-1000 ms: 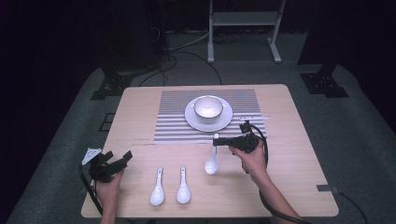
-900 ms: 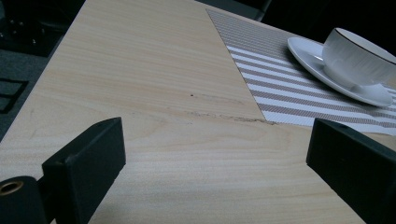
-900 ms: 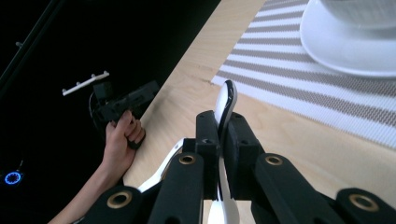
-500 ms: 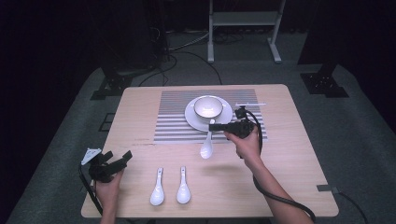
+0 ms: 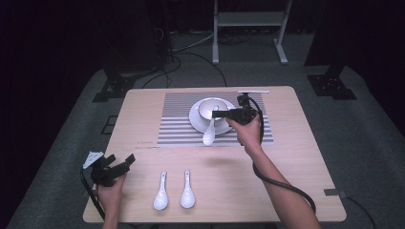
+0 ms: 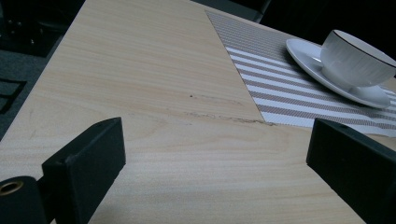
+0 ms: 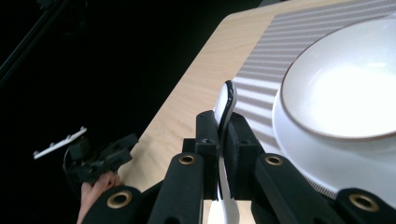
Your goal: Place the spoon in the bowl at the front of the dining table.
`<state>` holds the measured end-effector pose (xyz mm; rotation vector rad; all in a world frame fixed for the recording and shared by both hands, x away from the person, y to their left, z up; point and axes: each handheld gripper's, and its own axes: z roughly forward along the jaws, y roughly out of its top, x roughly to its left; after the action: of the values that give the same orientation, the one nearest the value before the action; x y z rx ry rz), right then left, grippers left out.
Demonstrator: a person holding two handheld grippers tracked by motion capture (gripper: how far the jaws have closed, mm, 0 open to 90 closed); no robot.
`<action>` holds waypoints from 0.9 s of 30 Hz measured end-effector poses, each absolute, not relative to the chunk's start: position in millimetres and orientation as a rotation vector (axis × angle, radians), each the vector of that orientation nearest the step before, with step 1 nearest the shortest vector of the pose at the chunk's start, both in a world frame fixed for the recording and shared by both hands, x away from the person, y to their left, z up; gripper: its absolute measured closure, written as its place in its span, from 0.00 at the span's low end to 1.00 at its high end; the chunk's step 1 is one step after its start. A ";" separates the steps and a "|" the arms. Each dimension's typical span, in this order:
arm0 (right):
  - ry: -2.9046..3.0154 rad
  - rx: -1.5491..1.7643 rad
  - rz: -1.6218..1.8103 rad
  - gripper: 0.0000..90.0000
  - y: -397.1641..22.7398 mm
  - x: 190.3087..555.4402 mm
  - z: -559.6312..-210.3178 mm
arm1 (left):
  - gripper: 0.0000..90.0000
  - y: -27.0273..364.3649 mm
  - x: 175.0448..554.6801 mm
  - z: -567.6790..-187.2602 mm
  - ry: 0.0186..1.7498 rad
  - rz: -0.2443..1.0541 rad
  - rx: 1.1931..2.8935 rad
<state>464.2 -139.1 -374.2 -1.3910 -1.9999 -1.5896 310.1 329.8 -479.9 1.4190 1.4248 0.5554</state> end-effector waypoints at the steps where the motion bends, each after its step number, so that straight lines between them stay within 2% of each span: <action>1: -1.997 -1.391 -1.590 0.94 -139.0 466.3 -374.2 | 0.03 329.8 310.3 -480.0 1.426 0.554 1.420; 27: -1.865 -1.648 -1.635 0.94 -152.9 518.2 -372.7 | 0.03 329.4 310.2 -480.0 1.422 0.550 1.419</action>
<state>518.2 -152.9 -372.7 -1.6483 -1.8652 -1.6348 310.2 329.4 -480.0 1.4190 1.4215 0.5496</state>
